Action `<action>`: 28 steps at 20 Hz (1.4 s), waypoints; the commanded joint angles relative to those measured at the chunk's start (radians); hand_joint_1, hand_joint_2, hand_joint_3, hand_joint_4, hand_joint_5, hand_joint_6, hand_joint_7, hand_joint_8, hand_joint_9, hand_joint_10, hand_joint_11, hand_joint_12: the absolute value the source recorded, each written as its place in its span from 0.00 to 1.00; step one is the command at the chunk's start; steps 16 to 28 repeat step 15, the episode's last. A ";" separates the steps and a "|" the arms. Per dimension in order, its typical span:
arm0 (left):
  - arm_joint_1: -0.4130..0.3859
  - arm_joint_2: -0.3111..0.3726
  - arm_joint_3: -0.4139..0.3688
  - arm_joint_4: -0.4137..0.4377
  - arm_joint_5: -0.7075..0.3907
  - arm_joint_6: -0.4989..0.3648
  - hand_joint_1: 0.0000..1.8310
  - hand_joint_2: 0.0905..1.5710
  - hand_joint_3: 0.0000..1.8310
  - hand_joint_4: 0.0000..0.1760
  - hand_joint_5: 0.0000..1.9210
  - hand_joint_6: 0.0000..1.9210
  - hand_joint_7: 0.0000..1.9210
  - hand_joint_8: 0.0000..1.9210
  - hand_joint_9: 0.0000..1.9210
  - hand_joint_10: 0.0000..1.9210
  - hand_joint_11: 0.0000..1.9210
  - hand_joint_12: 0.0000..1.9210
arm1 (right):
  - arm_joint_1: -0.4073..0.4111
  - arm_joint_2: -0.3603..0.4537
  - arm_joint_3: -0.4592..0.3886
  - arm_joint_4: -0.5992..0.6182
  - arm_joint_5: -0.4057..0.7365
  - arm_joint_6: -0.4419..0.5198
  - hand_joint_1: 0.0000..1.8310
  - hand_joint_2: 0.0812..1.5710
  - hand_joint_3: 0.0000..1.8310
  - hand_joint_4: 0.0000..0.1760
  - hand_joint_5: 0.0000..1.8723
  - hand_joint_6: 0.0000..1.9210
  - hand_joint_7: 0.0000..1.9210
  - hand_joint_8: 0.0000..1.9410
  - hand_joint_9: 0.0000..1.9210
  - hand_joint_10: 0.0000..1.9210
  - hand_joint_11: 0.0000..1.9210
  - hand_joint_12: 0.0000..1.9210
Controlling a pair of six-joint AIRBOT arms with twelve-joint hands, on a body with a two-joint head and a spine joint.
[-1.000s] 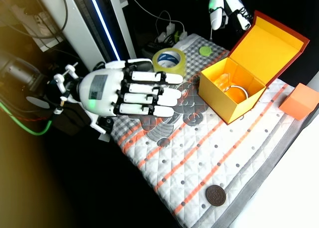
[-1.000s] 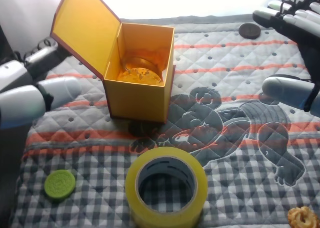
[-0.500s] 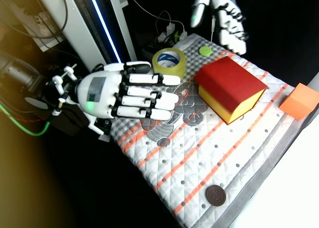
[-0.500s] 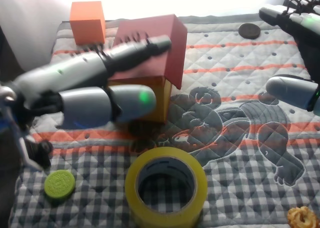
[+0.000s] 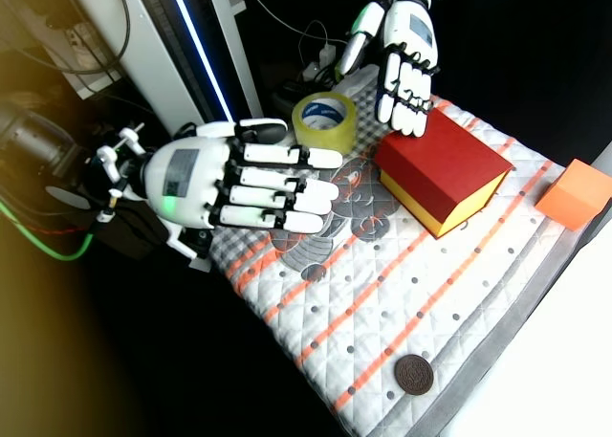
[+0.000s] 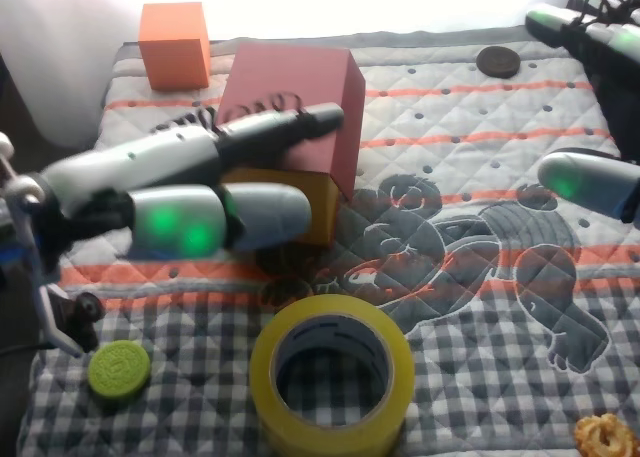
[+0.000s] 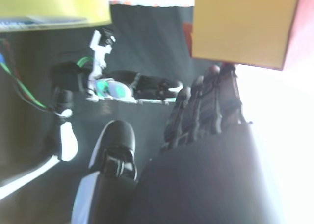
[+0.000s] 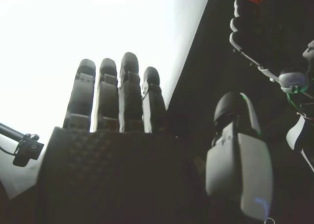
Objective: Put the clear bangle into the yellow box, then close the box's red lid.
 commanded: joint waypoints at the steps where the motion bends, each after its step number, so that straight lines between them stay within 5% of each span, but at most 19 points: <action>1: -0.005 0.020 0.010 -0.067 -0.189 -0.004 0.00 1.00 0.07 0.00 0.00 0.00 0.00 0.00 0.00 0.00 0.00 0.00 | 0.002 0.012 -0.002 -0.003 0.146 0.009 0.10 0.72 0.00 0.46 0.08 0.00 0.14 0.00 0.05 0.00 0.00 0.00; 2: 0.004 0.032 0.011 -0.115 -0.251 -0.004 0.00 1.00 0.06 0.00 0.00 0.00 0.00 0.00 0.00 0.00 0.00 0.00 | 0.000 0.020 -0.005 -0.007 0.158 0.009 0.10 0.72 0.00 0.51 0.08 0.00 0.14 0.00 0.05 0.00 0.00 0.00; 7: 0.084 0.098 -0.008 -0.284 -0.559 -0.024 0.00 1.00 0.01 0.00 0.00 0.00 0.00 0.00 0.00 0.00 0.01 0.01 | -0.017 0.059 -0.024 -0.025 0.189 0.002 0.11 0.74 0.01 0.29 0.06 0.00 0.17 0.01 0.08 0.01 0.01 0.00; 11: 0.237 0.106 0.015 -0.374 -0.763 -0.262 0.10 0.91 0.00 0.00 0.03 0.00 0.06 0.00 0.07 0.01 0.08 0.06 | -0.040 0.060 -0.030 -0.019 0.189 0.001 0.21 0.74 0.00 0.16 0.08 0.01 0.18 0.01 0.12 0.01 0.07 0.03; 12: 0.261 0.099 0.026 -0.387 -0.790 -0.314 0.20 0.86 0.01 0.00 0.05 0.01 0.09 0.01 0.10 0.00 0.03 0.18 | -0.043 0.061 -0.031 -0.017 0.189 0.001 0.24 0.74 0.00 0.18 0.10 0.00 0.20 0.00 0.16 0.01 0.11 0.05; 13: 0.284 0.088 0.041 -0.397 -0.818 -0.382 0.26 0.82 0.00 0.00 0.08 0.01 0.11 0.00 0.13 0.00 0.01 0.30 | -0.045 0.063 -0.033 -0.016 0.190 0.001 0.26 0.74 0.00 0.10 0.11 0.00 0.20 0.00 0.18 0.01 0.12 0.07; 15: 0.315 0.072 0.055 -0.414 -0.877 -0.458 0.34 0.70 0.00 0.08 0.10 0.00 0.14 0.00 0.16 0.00 0.06 0.36 | -0.051 0.066 -0.041 -0.018 0.213 0.000 0.27 0.72 0.00 0.00 0.13 0.01 0.22 0.01 0.21 0.02 0.16 0.09; 28: 0.315 0.072 0.055 -0.414 -0.877 -0.458 0.34 0.70 0.00 0.08 0.10 0.00 0.14 0.00 0.16 0.00 0.06 0.36 | -0.051 0.066 -0.041 -0.018 0.213 0.000 0.27 0.72 0.00 0.00 0.13 0.01 0.22 0.01 0.21 0.02 0.16 0.09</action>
